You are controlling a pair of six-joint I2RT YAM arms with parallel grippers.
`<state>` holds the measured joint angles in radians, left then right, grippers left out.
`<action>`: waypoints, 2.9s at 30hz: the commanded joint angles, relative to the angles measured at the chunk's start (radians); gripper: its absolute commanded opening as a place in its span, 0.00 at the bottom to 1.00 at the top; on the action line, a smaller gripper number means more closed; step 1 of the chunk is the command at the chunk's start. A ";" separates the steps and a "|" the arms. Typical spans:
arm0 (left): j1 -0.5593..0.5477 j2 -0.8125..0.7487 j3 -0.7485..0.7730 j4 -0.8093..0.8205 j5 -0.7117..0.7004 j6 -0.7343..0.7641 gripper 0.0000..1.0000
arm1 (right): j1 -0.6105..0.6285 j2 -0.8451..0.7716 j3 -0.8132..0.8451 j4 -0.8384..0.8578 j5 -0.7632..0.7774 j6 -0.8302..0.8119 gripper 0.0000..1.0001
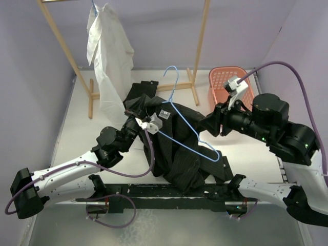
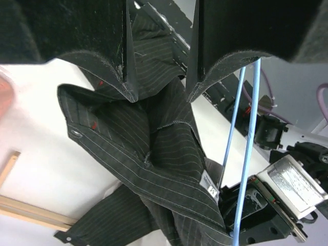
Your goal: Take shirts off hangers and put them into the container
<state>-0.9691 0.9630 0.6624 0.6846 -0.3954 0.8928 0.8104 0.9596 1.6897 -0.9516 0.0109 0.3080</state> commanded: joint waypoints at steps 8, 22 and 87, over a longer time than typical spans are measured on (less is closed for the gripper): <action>-0.004 0.004 0.009 0.080 -0.005 -0.028 0.00 | -0.003 0.017 0.027 0.152 -0.082 0.049 0.43; -0.004 0.031 0.020 0.082 -0.022 -0.023 0.00 | -0.004 0.047 -0.007 0.194 -0.215 0.073 0.42; 0.007 -0.231 0.411 -1.026 0.357 -0.703 0.52 | -0.004 0.017 0.314 -0.253 0.300 0.028 0.00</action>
<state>-0.9649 0.7334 1.0298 -0.2356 -0.0872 0.2386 0.8051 0.9043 1.9884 -1.3773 0.2340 0.3843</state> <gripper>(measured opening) 0.683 0.011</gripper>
